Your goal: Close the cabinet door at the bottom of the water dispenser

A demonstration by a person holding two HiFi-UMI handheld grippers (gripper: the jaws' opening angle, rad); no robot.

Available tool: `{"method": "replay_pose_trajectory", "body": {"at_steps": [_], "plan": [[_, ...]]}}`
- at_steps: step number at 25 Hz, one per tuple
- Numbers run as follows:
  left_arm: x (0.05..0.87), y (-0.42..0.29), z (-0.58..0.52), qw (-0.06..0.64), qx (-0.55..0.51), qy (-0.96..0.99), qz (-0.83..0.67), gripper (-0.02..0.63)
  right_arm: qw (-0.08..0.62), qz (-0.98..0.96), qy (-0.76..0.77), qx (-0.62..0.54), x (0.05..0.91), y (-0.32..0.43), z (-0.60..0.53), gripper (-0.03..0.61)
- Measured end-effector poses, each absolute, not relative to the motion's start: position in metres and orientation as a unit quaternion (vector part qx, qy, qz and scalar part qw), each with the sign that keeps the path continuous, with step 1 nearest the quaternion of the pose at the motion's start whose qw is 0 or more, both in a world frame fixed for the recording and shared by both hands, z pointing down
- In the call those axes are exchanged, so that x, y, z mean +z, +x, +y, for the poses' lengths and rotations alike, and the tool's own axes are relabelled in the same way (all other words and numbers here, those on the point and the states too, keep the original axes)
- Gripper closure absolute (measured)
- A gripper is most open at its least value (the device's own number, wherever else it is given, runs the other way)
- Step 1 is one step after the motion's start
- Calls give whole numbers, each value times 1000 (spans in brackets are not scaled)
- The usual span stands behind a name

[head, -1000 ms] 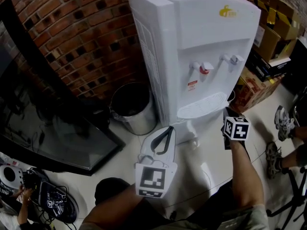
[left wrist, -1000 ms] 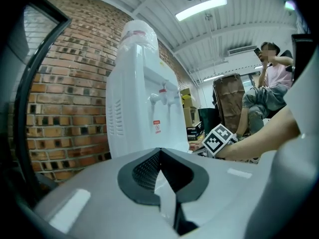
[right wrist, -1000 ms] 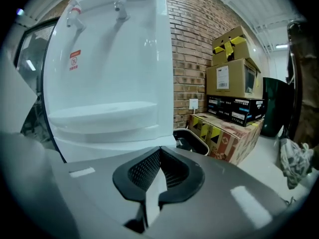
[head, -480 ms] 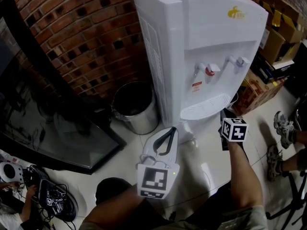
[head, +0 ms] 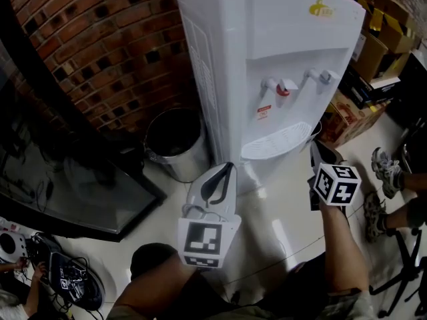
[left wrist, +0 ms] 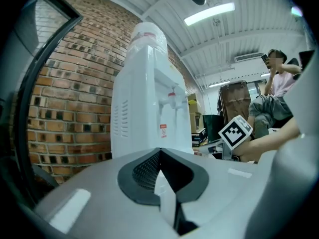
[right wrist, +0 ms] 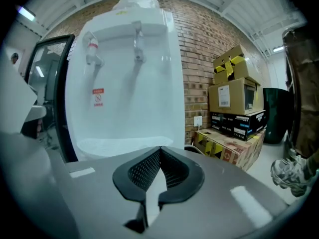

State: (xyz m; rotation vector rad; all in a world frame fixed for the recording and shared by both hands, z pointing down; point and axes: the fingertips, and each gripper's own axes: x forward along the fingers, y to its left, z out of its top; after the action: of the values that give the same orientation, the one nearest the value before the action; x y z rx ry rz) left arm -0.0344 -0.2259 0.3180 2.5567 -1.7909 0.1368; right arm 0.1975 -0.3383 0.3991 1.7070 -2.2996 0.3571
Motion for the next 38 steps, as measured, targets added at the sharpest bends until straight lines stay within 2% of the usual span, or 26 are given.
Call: {"method": "replay_pose_trajectory", "body": {"at_steps": [6, 15, 27, 38], "plan": [[287, -19, -199, 18, -1, 833, -553, 612, 84, -806, 581, 75, 329, 192, -269, 578], [269, -30, -125, 17, 0, 843, -537, 614, 43, -824, 563, 49, 266, 174, -149, 578], [275, -27, -46, -18, 34, 857, -515, 614, 78, -839, 536, 54, 282, 143, -57, 578], [283, -38, -7, -8, 45, 849, -526, 614, 69, -865, 494, 58, 281, 106, -9, 580]]}}
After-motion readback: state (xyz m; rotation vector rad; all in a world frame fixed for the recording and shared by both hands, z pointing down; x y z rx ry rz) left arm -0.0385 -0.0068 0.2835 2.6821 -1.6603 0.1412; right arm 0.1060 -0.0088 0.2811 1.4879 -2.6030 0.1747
